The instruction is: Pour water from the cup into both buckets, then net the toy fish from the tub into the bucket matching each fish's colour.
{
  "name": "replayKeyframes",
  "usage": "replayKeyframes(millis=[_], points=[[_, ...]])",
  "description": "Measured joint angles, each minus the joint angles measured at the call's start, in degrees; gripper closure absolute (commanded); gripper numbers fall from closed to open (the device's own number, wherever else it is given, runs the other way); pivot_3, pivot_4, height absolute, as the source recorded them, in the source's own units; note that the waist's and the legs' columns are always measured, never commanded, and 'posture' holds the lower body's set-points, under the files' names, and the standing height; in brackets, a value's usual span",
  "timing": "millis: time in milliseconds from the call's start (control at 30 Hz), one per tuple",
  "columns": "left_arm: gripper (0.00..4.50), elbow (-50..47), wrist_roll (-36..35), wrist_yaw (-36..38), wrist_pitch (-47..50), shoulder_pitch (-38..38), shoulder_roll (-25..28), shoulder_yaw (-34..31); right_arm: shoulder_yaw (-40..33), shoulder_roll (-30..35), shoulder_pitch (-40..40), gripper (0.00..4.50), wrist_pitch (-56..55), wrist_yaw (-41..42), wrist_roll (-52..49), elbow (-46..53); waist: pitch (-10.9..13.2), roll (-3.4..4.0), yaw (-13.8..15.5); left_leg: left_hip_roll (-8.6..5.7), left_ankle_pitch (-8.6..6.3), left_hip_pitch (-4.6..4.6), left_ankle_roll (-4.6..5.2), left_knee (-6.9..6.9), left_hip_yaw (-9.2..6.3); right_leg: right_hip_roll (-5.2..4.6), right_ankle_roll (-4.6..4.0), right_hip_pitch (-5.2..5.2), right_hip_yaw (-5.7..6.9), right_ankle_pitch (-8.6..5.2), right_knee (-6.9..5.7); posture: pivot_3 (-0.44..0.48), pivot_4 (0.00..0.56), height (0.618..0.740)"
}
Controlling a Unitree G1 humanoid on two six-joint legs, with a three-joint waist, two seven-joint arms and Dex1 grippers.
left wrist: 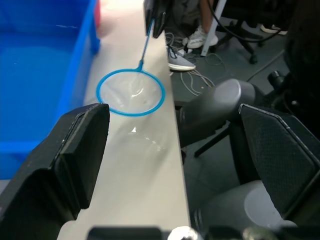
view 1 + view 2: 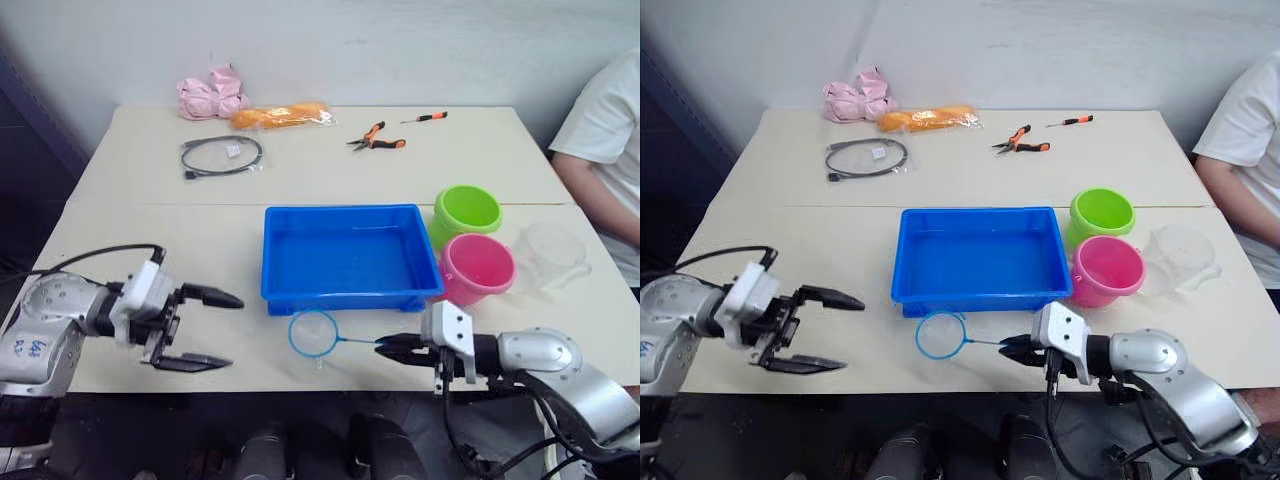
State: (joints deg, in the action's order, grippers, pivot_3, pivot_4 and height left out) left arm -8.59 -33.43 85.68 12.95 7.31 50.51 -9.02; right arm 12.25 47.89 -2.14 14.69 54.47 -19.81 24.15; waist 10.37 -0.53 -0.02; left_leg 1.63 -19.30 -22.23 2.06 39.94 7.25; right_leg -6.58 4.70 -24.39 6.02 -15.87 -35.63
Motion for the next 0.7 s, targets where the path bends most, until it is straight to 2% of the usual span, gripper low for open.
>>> replayKeyframes(millis=[133,400,500,600,700], points=[[0.06,-1.8,0.0,-2.6,0.2,-1.7,-1.0,0.2,5.2,-4.6,-3.2,4.5,-8.4,1.4,7.8,-11.8,0.0,0.01,-0.2,0.01,-0.02,0.0,-0.04,0.0,0.02,0.01,-0.02,-0.06,-0.02,-0.01,-0.08,0.0,0.15,0.74],[0.06,-1.8,0.3,-5.5,0.2,-1.0,-2.0,1.2,6.9,-8.4,-9.6,4.5,-18.4,6.9,12.2,-24.5,0.0,0.02,-0.3,0.03,0.0,0.02,-0.06,0.01,0.05,0.06,-0.03,-0.06,0.0,-0.02,-0.13,0.0,0.15,0.74],[0.0,-1.6,0.1,-6.2,1.7,-0.2,-2.0,1.2,7.3,-10.1,-10.8,3.32,-18.3,7.9,12.2,-26.9,0.0,0.02,-0.2,0.03,0.0,0.02,-0.07,0.01,0.04,0.05,-0.03,-0.06,0.0,-0.02,-0.16,0.0,0.15,0.74],[0.0,-1.1,-1.3,-8.1,5.6,1.3,-1.9,0.8,7.1,-10.3,-11.4,1.95,-18.9,8.2,12.5,-27.8,0.0,0.02,-0.2,0.02,0.0,0.01,-0.06,0.02,0.03,0.03,-0.03,-0.05,-0.01,-0.02,-0.16,0.0,0.15,0.74],[0.0,0.5,-1.3,-8.0,6.4,1.4,-0.9,0.7,4.7,-10.1,-11.0,0.34,-19.2,8.7,10.7,-26.5,0.0,0.03,-0.2,0.04,0.0,0.01,-0.07,0.02,0.03,0.04,-0.04,-0.07,0.0,-0.02,-0.2,0.0,0.15,0.74]])
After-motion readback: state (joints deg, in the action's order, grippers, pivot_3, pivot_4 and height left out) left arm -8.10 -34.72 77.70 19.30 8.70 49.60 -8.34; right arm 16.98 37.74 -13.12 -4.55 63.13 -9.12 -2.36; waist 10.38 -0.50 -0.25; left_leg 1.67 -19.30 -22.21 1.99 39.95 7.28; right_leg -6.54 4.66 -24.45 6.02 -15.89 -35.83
